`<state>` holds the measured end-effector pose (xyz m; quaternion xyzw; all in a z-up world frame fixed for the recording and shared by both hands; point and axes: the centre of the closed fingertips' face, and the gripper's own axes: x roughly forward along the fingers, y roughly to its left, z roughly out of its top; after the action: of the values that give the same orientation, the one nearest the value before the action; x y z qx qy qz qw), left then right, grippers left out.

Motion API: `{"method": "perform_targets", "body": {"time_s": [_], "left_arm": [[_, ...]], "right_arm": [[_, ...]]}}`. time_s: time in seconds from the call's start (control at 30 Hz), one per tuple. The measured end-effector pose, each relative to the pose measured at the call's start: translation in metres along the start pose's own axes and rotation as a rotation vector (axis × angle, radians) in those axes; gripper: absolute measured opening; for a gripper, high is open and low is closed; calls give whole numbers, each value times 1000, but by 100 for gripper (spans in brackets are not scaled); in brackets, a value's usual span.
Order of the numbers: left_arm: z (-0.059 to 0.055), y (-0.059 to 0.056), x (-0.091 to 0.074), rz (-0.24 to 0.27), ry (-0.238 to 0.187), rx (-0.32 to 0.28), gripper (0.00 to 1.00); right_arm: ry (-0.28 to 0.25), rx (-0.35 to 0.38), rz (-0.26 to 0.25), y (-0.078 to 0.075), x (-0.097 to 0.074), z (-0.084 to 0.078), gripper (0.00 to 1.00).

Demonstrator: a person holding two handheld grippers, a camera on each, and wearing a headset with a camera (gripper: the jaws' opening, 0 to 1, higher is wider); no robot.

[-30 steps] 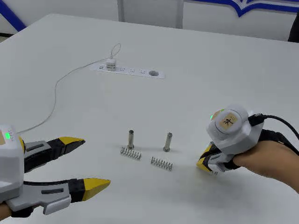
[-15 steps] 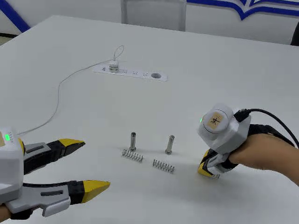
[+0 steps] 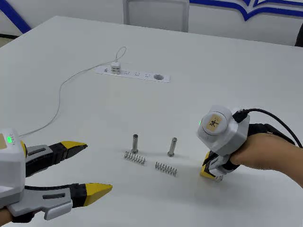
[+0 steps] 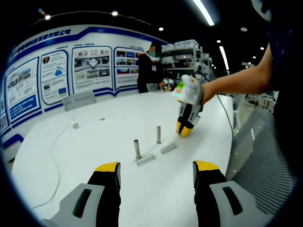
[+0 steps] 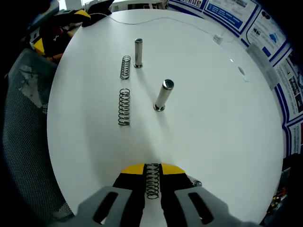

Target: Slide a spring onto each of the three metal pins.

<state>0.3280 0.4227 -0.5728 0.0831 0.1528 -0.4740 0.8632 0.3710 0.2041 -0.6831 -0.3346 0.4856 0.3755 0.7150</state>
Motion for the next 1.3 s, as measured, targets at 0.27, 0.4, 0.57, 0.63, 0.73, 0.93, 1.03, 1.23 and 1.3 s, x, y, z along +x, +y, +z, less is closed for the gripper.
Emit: {"method": "perform_targets", "body": {"time_s": [0.27,0.4,0.57,0.63,0.73,0.93,1.03,1.23,1.3], "left_arm": [[0,-2,1,-5,1,3,63],[0,-2,1,-6,-2,4,63],[1,-2,1,-10,-3,8,63],[1,-2,1,-11,-3,8,63],[1,-2,2,-12,-3,9,63],[3,-3,3,-16,-4,12,63],[3,-3,3,-18,-3,14,63],[4,-3,4,-21,-2,16,63],[4,-4,4,-21,-2,17,63]], "right_arm": [[-71,35,-21,2,-16,6,12],[-110,51,-38,2,-25,9,12],[-137,69,-53,4,-31,9,12],[-150,79,-57,4,-33,10,12],[-163,89,-65,4,-36,9,12],[-187,113,-76,3,-41,9,12],[-207,132,-79,2,-44,9,12],[-232,167,-85,1,-48,8,11],[-237,173,-86,2,-49,8,11]]}}
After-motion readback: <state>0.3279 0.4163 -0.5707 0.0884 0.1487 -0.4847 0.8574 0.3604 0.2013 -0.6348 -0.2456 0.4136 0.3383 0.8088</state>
